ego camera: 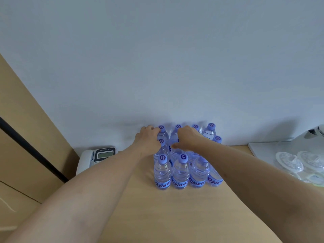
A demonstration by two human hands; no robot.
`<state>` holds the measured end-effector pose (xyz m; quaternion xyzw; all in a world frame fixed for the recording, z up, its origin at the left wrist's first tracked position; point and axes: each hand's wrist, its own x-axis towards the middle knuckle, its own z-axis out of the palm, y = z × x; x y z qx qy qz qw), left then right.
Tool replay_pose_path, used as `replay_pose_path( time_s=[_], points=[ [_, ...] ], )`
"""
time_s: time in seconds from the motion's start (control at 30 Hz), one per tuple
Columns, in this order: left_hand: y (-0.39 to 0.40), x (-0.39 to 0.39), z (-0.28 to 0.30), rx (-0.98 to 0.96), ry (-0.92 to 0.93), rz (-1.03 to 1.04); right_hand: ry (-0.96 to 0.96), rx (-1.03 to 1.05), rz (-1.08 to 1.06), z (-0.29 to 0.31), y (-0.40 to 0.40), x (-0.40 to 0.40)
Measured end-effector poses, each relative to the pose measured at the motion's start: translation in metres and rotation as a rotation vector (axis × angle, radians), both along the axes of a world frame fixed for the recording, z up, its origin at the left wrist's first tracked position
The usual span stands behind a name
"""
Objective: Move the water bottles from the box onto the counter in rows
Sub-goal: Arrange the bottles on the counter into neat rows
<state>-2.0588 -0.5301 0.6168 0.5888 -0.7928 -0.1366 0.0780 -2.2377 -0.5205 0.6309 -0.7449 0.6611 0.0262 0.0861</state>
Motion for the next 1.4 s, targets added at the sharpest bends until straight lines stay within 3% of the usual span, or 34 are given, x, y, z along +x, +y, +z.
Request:
replay_pose_path(
  time_s=[0.3,1.4],
  points=[
    [0.0008,-0.0026,0.0017,0.004,-0.005,-0.01,0.037,0.089,0.042,0.0061,0.0015,0.005],
    [0.0039,-0.0026,0.0016,0.022,-0.016,-0.02,0.034,0.023,0.009,0.0014,0.0008,0.0078]
  ],
)
